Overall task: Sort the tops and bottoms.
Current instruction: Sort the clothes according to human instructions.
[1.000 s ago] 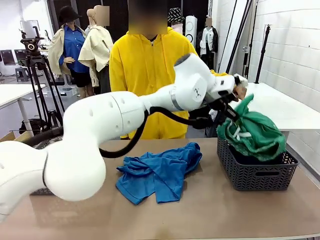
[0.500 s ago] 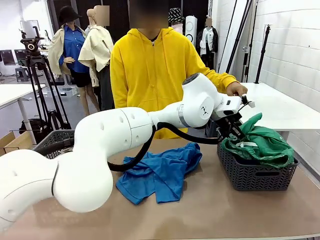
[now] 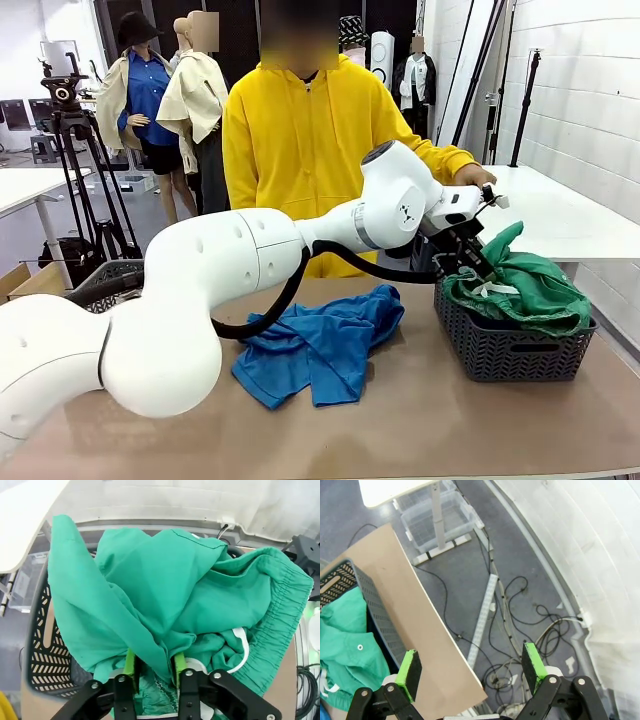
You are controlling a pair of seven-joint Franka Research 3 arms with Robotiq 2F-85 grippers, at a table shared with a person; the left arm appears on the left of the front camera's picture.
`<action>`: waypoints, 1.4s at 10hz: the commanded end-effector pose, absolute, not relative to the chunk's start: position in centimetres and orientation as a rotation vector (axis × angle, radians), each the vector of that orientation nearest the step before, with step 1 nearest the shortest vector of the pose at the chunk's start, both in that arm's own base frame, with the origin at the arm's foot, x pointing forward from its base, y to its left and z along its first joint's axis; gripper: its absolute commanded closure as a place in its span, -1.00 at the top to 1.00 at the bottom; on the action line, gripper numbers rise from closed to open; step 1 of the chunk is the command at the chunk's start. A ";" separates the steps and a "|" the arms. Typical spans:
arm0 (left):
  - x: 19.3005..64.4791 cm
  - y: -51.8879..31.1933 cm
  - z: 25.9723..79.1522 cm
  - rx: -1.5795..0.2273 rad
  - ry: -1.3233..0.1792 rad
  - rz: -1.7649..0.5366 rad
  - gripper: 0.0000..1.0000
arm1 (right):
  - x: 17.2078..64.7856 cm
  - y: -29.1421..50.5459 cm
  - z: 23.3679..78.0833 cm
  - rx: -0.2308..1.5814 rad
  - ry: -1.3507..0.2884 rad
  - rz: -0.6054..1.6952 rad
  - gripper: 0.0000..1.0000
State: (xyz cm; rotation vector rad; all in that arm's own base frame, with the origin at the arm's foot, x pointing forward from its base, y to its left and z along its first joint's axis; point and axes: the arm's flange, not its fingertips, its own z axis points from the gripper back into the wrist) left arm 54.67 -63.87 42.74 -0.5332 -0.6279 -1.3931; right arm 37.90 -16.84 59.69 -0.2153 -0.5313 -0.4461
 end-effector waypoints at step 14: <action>61.1 -49.8 56.8 -0.146 -0.585 -1.267 1.00 | 38.0 -16.8 59.6 -0.217 -0.530 -0.444 1.00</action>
